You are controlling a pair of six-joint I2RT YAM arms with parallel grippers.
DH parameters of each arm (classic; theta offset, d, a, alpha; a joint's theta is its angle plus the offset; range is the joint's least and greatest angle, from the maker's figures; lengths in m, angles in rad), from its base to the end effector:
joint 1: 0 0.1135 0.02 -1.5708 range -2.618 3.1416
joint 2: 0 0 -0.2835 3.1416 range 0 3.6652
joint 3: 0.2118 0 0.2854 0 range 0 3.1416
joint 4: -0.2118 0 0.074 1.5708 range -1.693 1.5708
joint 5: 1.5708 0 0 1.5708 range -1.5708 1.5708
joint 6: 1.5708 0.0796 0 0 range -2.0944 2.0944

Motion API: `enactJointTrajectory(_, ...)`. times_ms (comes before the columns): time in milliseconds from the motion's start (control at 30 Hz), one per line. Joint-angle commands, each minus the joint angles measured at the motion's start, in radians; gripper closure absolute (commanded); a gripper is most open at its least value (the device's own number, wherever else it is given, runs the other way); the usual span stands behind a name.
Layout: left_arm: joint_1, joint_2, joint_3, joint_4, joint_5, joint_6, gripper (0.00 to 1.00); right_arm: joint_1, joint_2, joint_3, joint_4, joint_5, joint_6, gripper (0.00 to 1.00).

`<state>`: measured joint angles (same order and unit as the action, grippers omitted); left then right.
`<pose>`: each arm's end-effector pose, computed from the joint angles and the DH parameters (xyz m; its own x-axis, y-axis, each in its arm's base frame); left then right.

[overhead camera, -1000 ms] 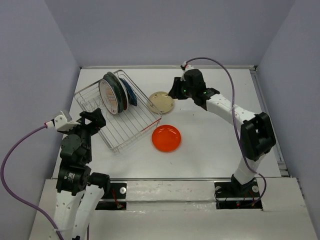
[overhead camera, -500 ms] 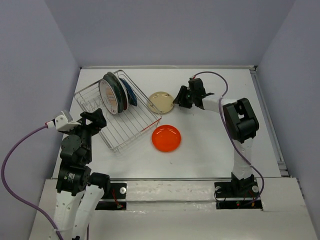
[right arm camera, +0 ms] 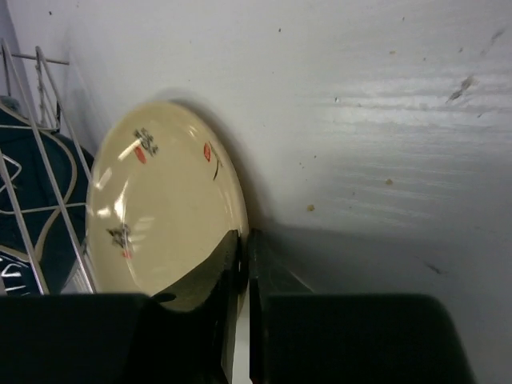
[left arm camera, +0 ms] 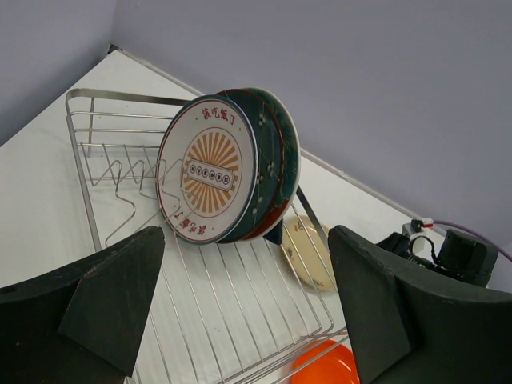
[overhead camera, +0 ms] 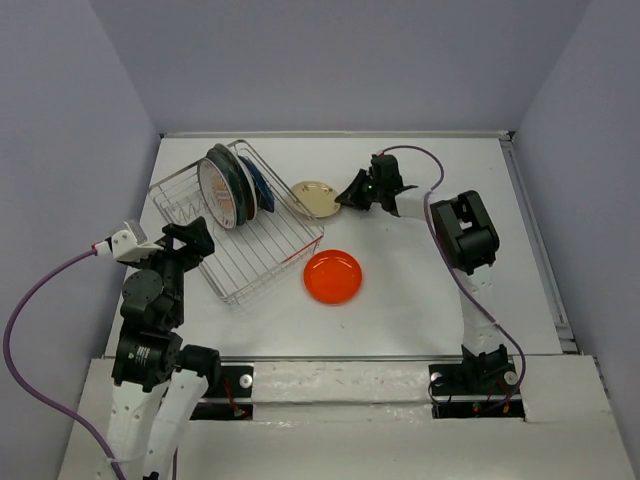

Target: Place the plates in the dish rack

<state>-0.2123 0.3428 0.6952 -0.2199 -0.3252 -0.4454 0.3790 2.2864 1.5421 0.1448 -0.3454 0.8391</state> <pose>0.1444 -0.0051 0.3811 0.1639 -0.4529 -0.8763 -0.0436 0.8842 -0.4651 0.5241 0.2377 0.0985 -0.8025 0.4340 -0.4095 -0.0161 0.6703 0.7419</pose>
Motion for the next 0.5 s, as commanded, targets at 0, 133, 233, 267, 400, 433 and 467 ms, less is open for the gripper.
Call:
enactJointTrajectory(0, -0.004, -0.013, -0.006, 0.051, -0.003, 0.02, 0.05, -0.018, -0.017, -0.028, -0.017, 0.0, 0.034, 0.93)
enactJointTrajectory(133, -0.007, -0.01, -0.006, 0.051, -0.002, 0.02, 0.05, -0.029, -0.145, -0.109, 0.004, 0.11, 0.008, 0.93)
enactJointTrajectory(233, -0.009, -0.013, -0.008, 0.051, -0.002, 0.019, 0.05, -0.04, -0.362, -0.168, 0.004, 0.245, -0.064, 0.93)
enactJointTrajectory(267, -0.009, -0.013, -0.008, 0.053, -0.002, 0.019, 0.05, -0.04, -0.408, -0.19, 0.004, 0.306, -0.098, 0.93)
enactJointTrajectory(400, -0.009, -0.013, -0.008, 0.056, 0.003, 0.016, 0.05, 0.023, -0.597, -0.197, -0.013, 0.514, -0.236, 0.93)
enactJointTrajectory(433, -0.009, -0.014, -0.008, 0.057, 0.003, 0.016, 0.05, 0.076, -0.622, -0.176, -0.02, 0.549, -0.264, 0.93)
enactJointTrajectory(467, -0.009, -0.014, -0.008, 0.057, 0.005, 0.014, 0.05, 0.11, -0.642, -0.162, -0.021, 0.587, -0.296, 0.93)
